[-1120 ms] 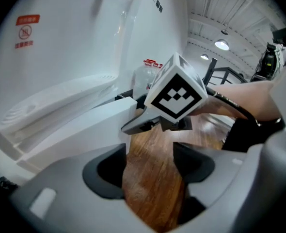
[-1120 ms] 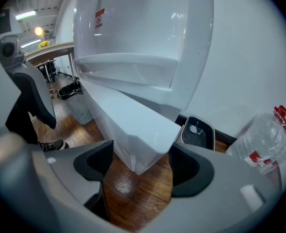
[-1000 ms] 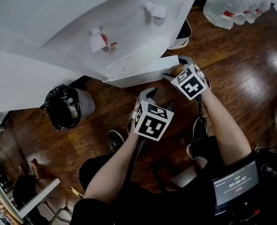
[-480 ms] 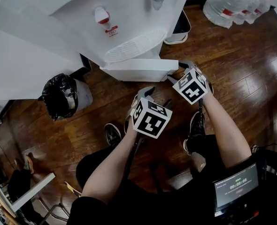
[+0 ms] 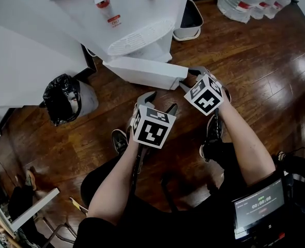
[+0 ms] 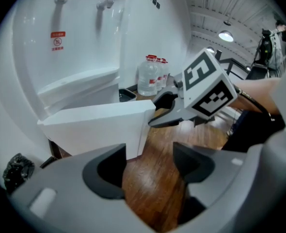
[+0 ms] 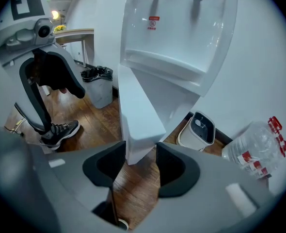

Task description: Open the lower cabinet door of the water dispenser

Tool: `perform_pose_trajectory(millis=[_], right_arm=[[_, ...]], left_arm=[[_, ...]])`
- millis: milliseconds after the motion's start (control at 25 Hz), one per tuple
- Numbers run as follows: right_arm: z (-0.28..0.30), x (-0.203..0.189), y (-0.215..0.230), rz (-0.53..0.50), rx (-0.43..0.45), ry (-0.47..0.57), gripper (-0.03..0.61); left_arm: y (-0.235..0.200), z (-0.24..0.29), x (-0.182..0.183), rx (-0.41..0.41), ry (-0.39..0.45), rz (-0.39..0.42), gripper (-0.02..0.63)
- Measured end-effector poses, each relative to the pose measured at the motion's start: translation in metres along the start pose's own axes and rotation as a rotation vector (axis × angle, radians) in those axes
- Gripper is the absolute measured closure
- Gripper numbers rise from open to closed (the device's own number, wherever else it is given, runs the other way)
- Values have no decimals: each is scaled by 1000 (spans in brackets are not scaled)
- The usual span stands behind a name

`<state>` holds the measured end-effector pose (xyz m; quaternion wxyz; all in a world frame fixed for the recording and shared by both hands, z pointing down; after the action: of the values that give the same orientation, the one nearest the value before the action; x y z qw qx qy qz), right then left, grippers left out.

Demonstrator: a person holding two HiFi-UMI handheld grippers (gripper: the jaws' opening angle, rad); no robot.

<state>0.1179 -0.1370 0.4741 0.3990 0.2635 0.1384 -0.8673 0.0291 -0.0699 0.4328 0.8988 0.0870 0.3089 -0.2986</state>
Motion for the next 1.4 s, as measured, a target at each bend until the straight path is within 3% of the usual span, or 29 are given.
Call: perform_pose_trajectory(millis=[200,400,600,1080,1400], right_arm=[[-7,-9,-22,-6,14,1,381],[-16,-16,-55,-3,15,9,382],[-18,-23,-73,-30,44,9,393],[-19,-29,-110,-61,109,21,409],[-30,-21,-166,-140,148,35,410]], left_arm=[[-6,-21,-12,42,33,-94,293],[-14,-59,-24,97,136,-211,295],[-8,-66,-25,107,167,-220,295],[11,-67,-37,85,143,-209,299],[16,-96,-57,88,161,-209,310]])
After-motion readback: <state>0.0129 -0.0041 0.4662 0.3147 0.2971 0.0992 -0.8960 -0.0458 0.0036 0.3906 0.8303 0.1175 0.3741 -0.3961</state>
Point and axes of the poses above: the fingertips, and each gripper's own axes: z forward along the fingers, y to its right, x out of its top, the point moved 3 cm from there along -z, backward along the fingers, and after that the axes turned 12 degrees about z, right-handed, at the moved point
